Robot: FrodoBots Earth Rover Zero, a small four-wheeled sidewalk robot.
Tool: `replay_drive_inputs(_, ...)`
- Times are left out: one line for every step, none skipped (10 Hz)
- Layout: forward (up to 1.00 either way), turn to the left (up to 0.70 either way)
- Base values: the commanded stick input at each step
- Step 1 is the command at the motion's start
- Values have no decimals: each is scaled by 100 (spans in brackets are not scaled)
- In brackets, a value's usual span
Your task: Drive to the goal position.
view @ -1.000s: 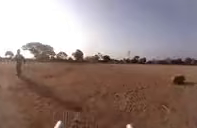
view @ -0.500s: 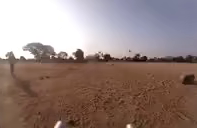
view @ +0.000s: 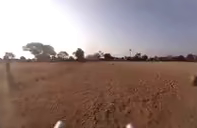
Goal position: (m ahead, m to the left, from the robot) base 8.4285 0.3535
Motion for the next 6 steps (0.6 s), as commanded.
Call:
replay_drive_inputs(85,0)
replay_drive_inputs(85,0)
replay_drive_inputs(85,0)
replay_drive_inputs(85,0)
replay_drive_inputs(85,0)
replay_drive_inputs(85,0)
